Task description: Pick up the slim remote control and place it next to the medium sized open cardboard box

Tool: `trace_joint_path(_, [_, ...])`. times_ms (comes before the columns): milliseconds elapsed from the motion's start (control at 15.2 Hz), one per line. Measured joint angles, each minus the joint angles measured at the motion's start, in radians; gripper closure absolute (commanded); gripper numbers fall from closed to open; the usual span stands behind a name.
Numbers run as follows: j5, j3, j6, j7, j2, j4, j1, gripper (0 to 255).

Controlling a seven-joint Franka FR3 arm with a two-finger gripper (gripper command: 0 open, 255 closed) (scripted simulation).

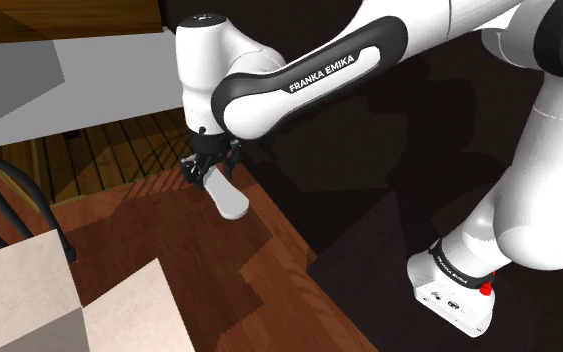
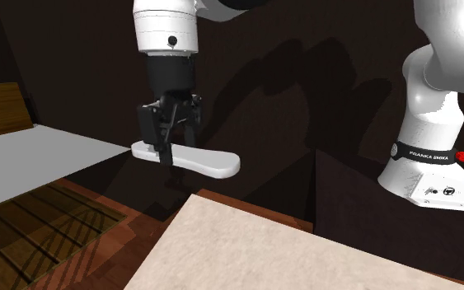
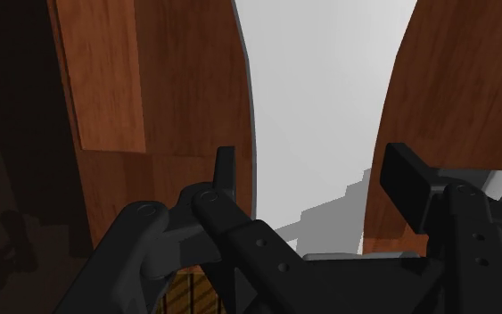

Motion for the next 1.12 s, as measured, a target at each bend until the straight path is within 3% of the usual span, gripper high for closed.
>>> trace_joint_path(1122, [0.056, 0.024, -0.199, -0.033, -0.089, 0.120, -0.014, 255])
